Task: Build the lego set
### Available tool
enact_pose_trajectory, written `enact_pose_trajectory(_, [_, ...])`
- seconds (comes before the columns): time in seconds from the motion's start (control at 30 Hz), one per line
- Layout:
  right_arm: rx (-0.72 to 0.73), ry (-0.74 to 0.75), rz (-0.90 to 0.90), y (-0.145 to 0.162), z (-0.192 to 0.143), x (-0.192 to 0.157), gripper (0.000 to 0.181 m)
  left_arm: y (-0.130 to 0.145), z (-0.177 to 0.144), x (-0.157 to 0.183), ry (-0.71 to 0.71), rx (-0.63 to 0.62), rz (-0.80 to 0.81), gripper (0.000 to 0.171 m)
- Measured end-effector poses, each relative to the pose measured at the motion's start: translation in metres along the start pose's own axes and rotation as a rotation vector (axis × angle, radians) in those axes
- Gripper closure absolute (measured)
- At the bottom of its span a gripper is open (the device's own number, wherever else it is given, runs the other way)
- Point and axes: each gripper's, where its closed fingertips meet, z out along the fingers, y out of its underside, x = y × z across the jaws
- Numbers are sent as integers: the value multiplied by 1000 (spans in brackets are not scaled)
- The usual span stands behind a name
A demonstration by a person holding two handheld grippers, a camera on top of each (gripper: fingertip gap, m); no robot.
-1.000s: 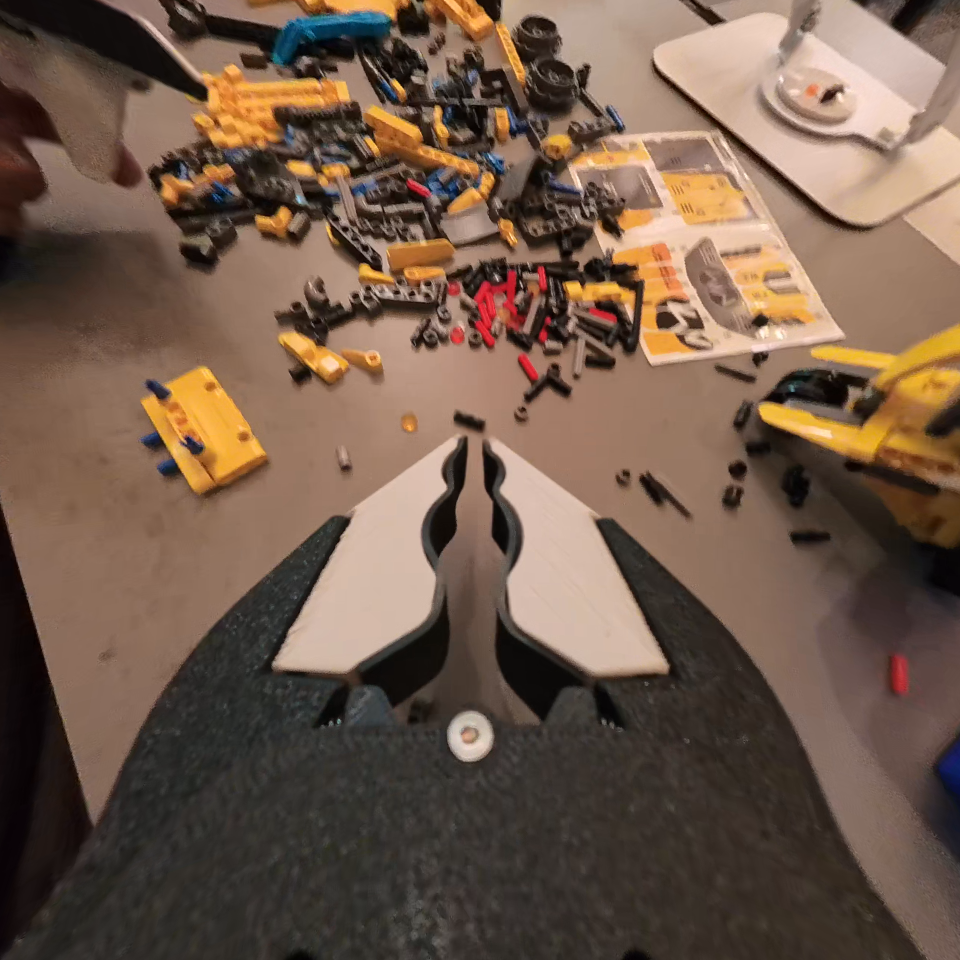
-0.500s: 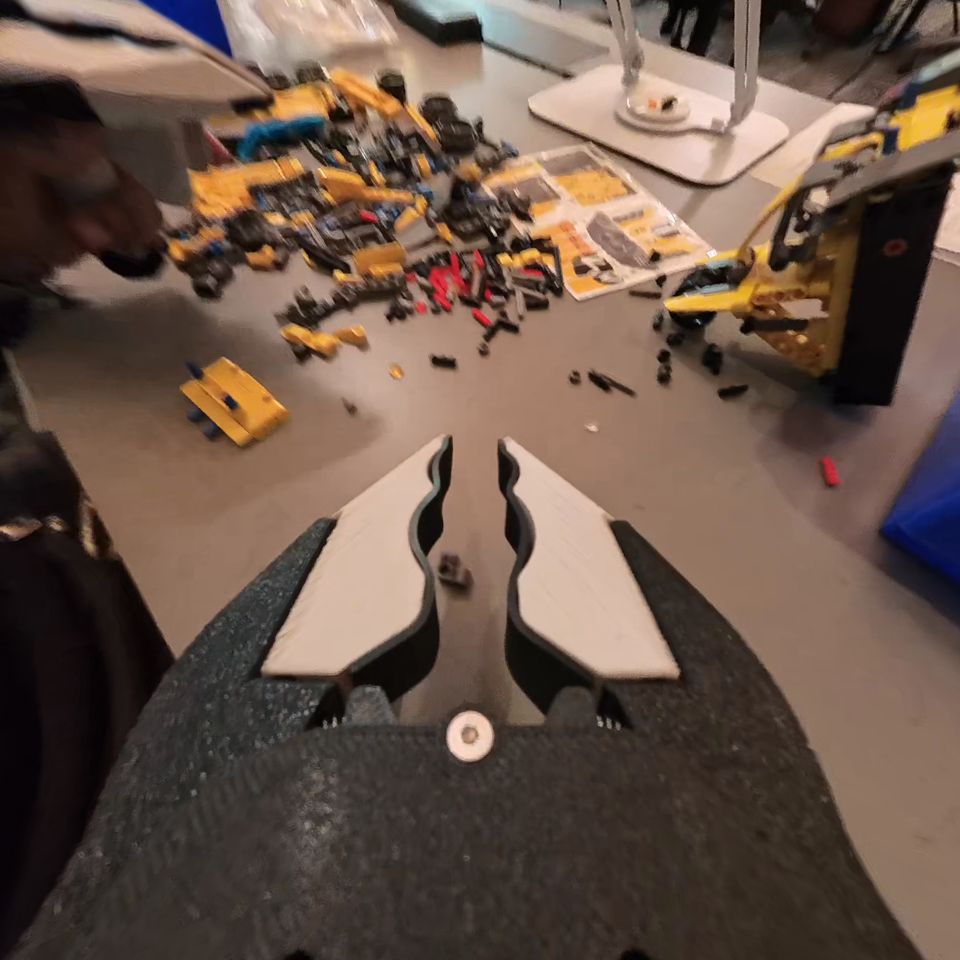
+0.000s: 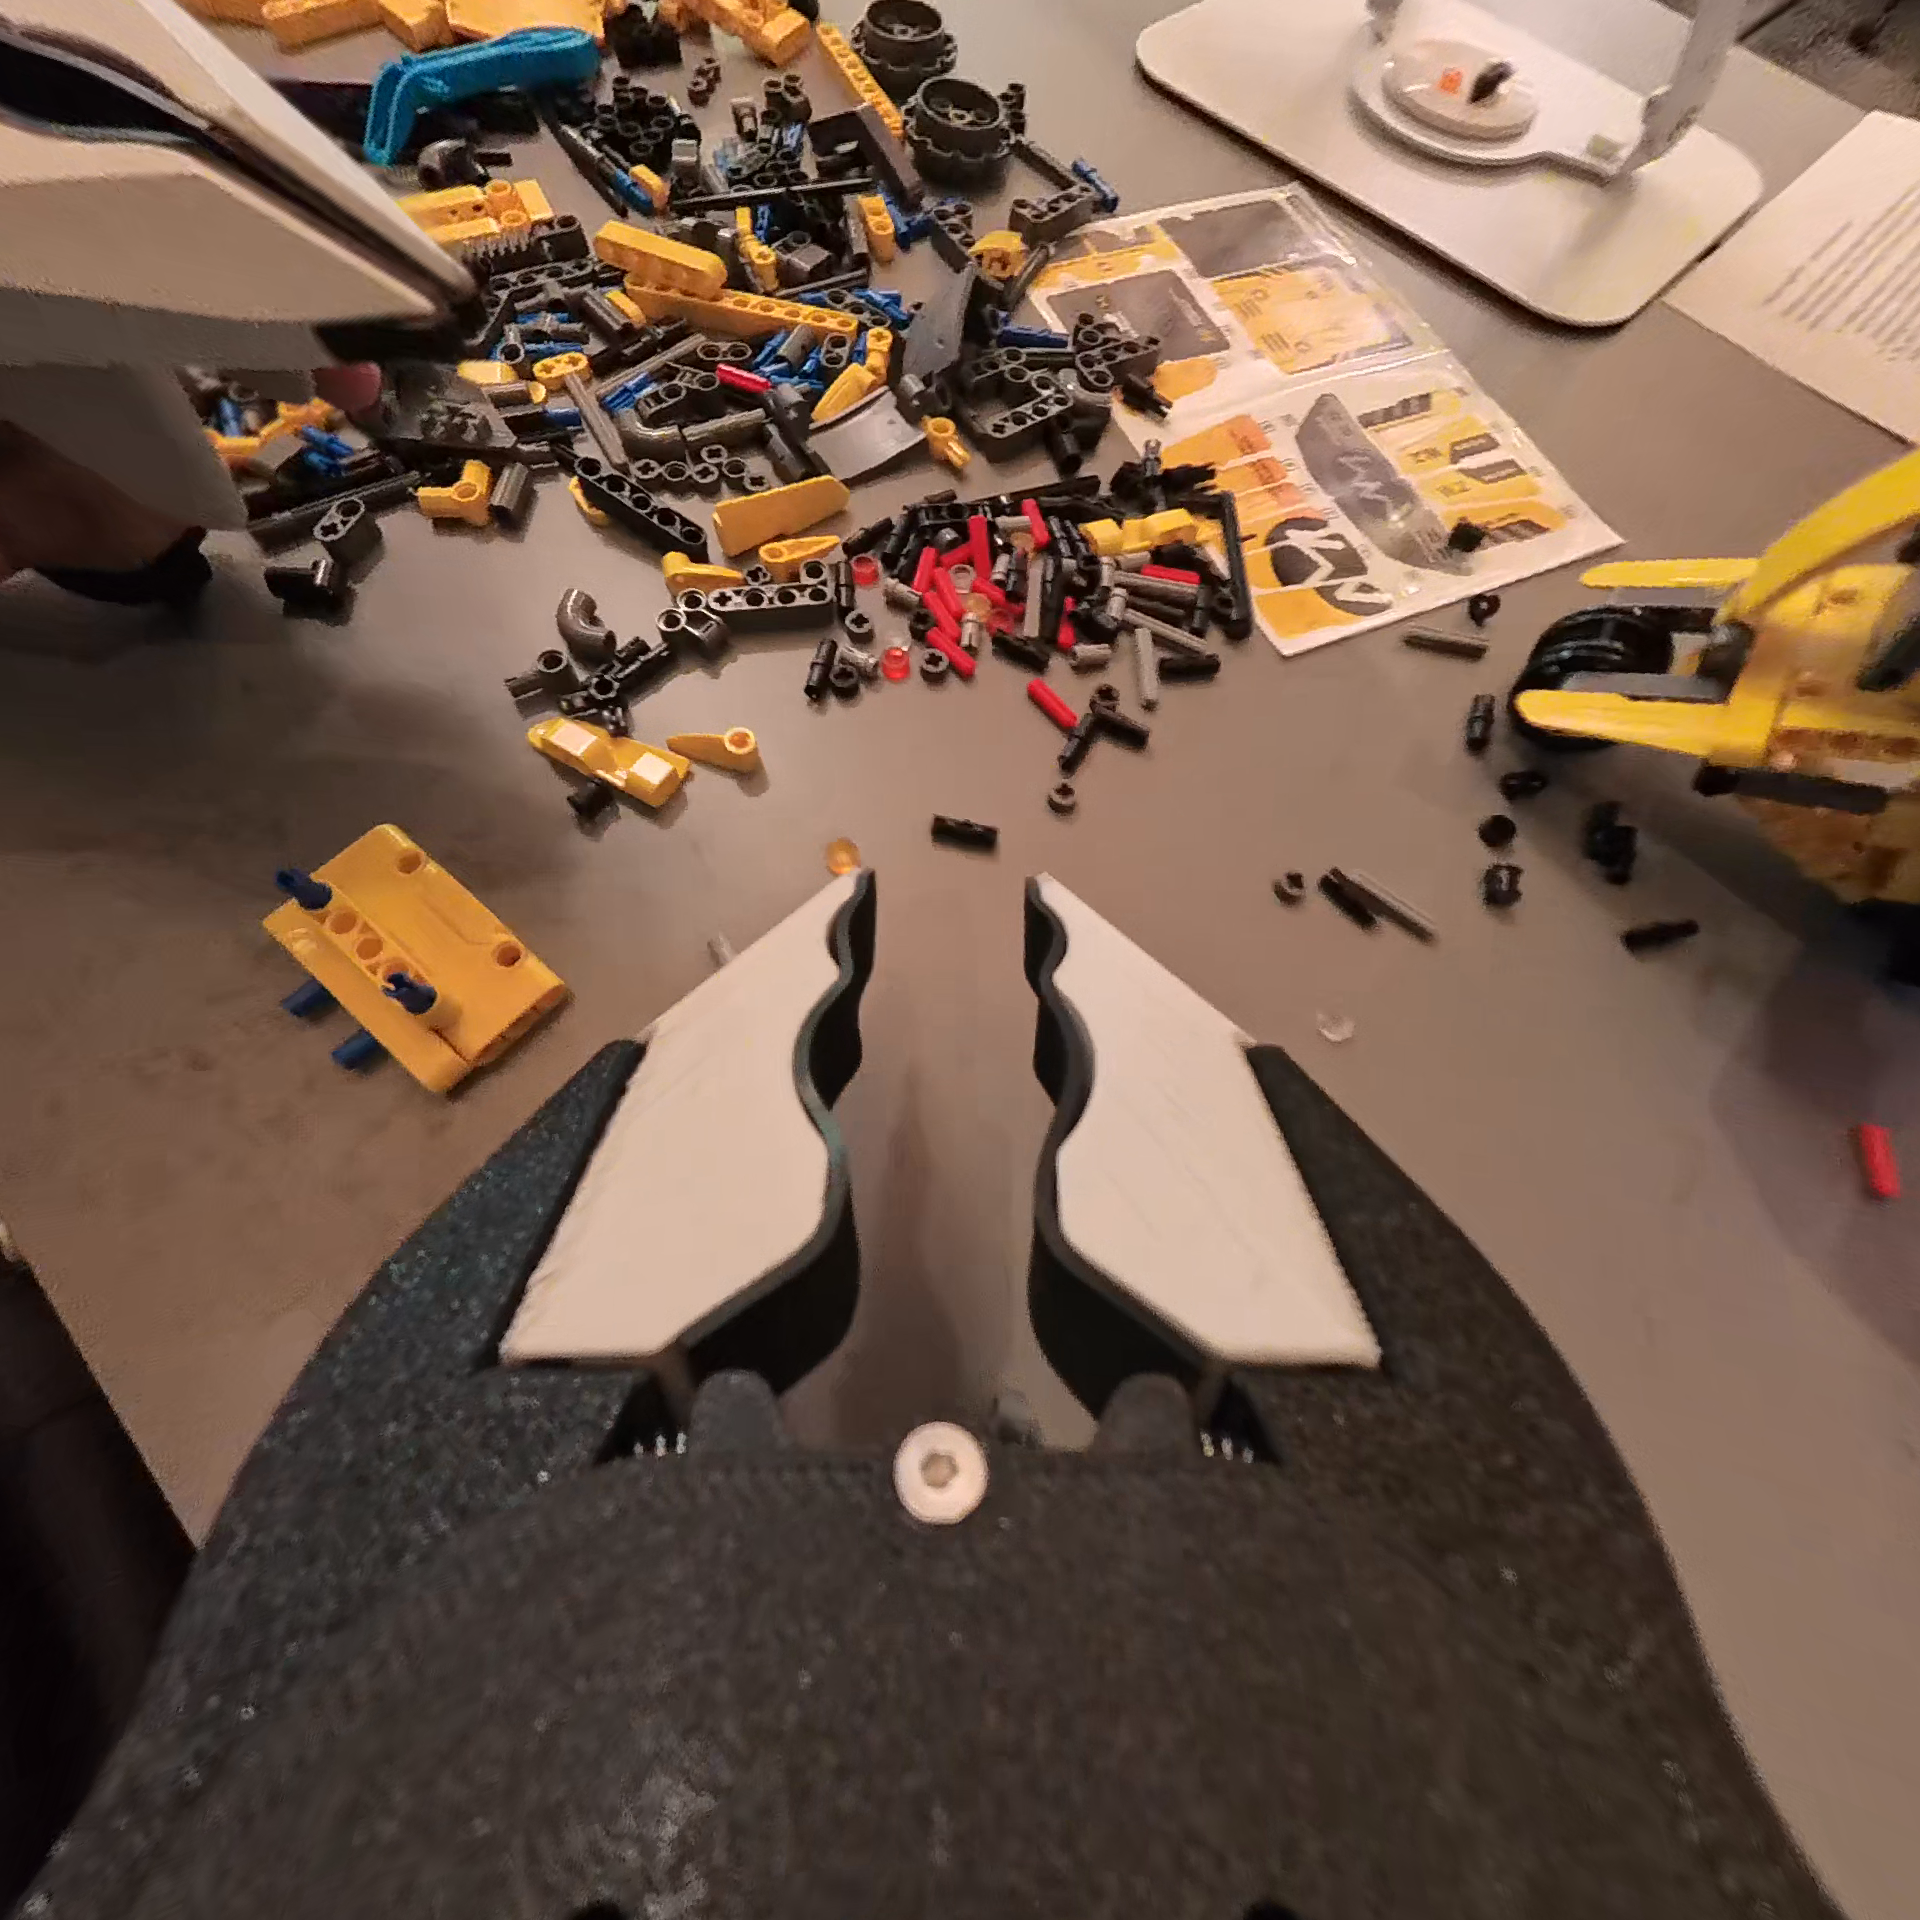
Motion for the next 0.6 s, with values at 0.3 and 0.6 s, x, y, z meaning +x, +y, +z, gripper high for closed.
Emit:
enact_pose_trajectory(0.3, [-109,13,4,-2,26,0,152,-9,-15,-4,-80,79,-1,171])
enact_pose_trajectory(0.6, [-165,-78,12,9,40,1,166,-16,-29,-15,-81,147,-122,163])
